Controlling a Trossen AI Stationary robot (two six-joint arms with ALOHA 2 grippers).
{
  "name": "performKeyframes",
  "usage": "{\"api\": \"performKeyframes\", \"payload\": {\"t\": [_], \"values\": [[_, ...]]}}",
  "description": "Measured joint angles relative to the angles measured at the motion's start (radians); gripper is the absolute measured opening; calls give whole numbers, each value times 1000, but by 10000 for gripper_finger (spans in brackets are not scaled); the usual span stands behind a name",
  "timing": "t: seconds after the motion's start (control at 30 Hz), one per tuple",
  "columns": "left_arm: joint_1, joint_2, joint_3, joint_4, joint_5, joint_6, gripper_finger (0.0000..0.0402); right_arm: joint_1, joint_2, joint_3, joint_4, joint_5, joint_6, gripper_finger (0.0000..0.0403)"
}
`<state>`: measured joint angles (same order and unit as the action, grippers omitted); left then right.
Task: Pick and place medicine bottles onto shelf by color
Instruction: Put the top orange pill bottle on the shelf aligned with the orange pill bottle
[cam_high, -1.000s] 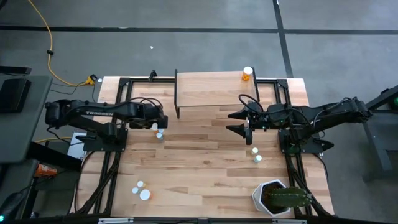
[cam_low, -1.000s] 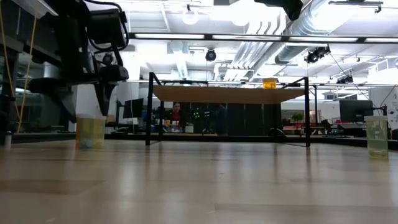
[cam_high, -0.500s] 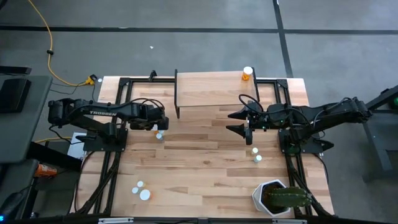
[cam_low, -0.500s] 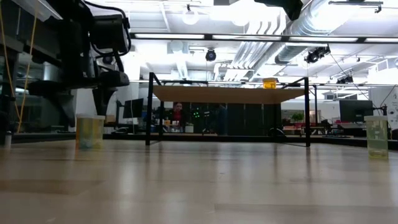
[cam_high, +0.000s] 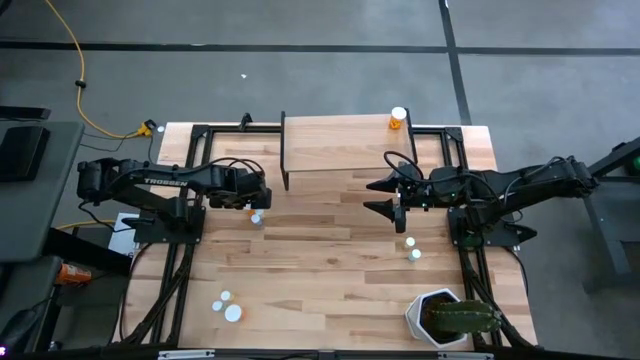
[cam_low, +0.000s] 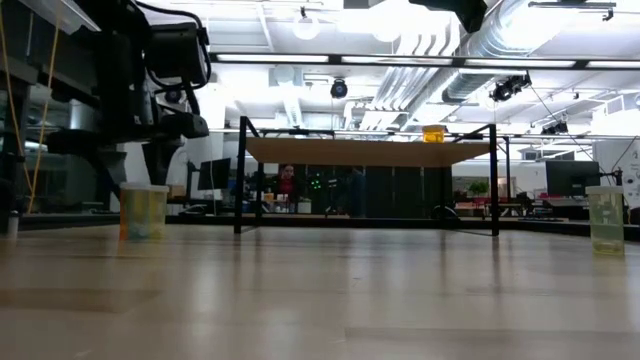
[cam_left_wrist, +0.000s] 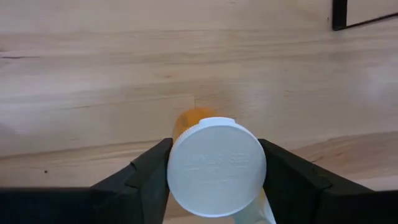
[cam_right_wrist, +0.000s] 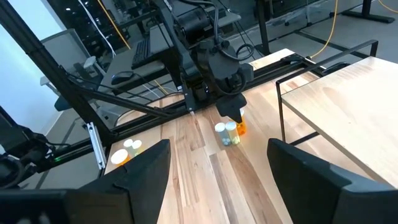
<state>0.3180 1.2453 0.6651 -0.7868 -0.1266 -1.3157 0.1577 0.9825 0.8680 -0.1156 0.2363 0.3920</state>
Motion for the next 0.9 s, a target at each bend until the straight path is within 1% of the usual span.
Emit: {"api": "performKeyframes", "payload": {"t": [0.13,0.27,0.4,0.5,0.63,0.73,0.8,0.9], "values": [[2,-7,0,-2,2,32,203,0,0,0,0,0,0,259],[22,-48,0,-2,4,58,203,0,0,0,0,0,0,259],[49,-132,0,-2,49,123,204,0,0,0,0,0,0,259],[58,-212,22,-33,86,190,204,0,0,0,1,0,0,259],[55,-325,110,-102,127,372,204,0,0,0,23,0,1,259],[50,-398,192,-116,133,441,204,0,0,0,43,0,1,259],[44,-428,251,-115,133,486,204,0,0,0,55,0,1,259],[32,-433,342,-115,137,556,204,0,0,0,82,0,1,259]]}}
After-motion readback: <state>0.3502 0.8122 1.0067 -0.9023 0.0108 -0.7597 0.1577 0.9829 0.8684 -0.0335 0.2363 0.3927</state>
